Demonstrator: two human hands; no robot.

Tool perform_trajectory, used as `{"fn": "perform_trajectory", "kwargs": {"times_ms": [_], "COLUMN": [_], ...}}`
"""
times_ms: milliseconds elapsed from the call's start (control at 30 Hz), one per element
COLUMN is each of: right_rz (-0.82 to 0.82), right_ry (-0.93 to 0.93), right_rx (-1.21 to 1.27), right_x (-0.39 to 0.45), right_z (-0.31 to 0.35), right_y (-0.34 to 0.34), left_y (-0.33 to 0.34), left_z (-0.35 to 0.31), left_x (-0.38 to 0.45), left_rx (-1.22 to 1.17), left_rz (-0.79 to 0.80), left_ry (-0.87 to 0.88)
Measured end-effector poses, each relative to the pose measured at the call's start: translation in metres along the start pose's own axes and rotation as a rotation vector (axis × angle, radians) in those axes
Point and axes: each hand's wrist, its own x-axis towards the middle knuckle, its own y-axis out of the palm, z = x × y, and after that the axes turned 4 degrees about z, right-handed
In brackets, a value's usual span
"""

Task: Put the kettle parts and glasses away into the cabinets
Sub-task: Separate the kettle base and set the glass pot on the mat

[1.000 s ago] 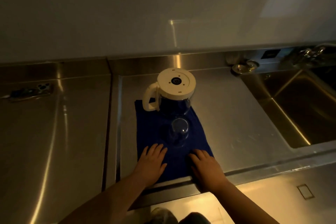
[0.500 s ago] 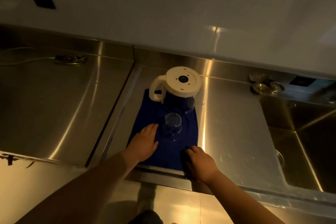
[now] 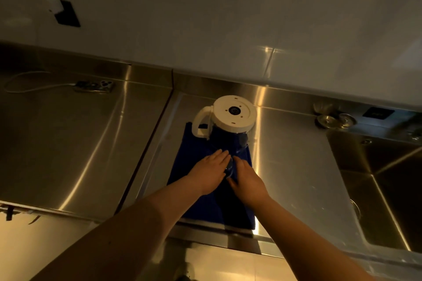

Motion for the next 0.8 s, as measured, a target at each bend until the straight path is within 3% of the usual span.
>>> {"fn": "perform_trajectory", "kwargs": {"times_ms": [167,367,633,800], "right_rz": [-0.005,-0.008,-0.068,-0.021], "right_ry": [0.043,0.077,-0.039,-0.083], "right_rx": [0.026,0.055,0.098,0.036], "right_x": [0.004,0.017,0.031,0.040], "right_z": [0.001,0.003,0.026,0.031], "right_y": [0.004,0.013,0.024,0.044], "left_y": [0.012,0.006,0.001,0.005], "left_z": [0.006,0.010,0.032,0.048], "left_x": [-0.002,-0.006,-0.021,-0.032], "left_rx": [0.125,0.109,0.091,0.074], "left_rz": [-0.007,0.005,-0.022,-0.028], "left_ry": [0.041,0.062,0.008,-0.042]}}
